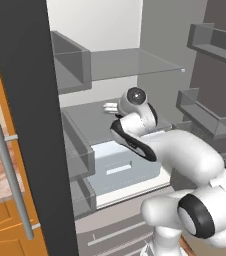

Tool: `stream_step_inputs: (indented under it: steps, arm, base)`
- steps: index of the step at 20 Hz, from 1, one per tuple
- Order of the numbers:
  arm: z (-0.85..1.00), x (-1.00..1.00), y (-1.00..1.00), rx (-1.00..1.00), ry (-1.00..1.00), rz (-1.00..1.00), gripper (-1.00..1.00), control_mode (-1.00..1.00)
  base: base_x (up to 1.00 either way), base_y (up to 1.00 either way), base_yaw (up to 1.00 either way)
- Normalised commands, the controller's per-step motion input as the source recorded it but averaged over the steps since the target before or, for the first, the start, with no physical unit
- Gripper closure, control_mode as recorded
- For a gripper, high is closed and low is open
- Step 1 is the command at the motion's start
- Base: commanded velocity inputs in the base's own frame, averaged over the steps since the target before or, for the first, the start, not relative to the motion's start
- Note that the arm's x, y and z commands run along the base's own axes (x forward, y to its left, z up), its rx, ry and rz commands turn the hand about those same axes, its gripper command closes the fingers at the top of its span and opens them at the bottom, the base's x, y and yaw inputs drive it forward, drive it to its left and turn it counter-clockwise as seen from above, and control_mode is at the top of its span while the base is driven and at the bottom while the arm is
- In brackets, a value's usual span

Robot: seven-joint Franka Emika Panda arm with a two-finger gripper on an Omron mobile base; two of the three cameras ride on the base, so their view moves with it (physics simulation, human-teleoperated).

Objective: Place one avocado and one fish in each tupperware on the nearby counter, to pack two identical lunches.

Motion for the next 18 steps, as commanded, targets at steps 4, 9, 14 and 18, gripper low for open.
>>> stream_step_inputs:
  steps: [4,9,14,18]
  arm:
    - [0.98,-1.0,0.0,0.19,0.17,-0.05,1.0,-1.0]
    - [0.15,-1.0,0.0,0.05,0.07,-0.01,1.0,-1.0]
    - [0.0,0.0,0.0,0.0,0.0,0.0,1.0,1.0]
    - [0.0,0.0,0.0,0.0,0.0,0.0,1.0,1.0]
  base:
    - [0.0,0.0,0.0]
    - [0.0,0.0,0.0]
    - [-1.0,0.0,0.0]
    - [-1.0,0.0,0.0]
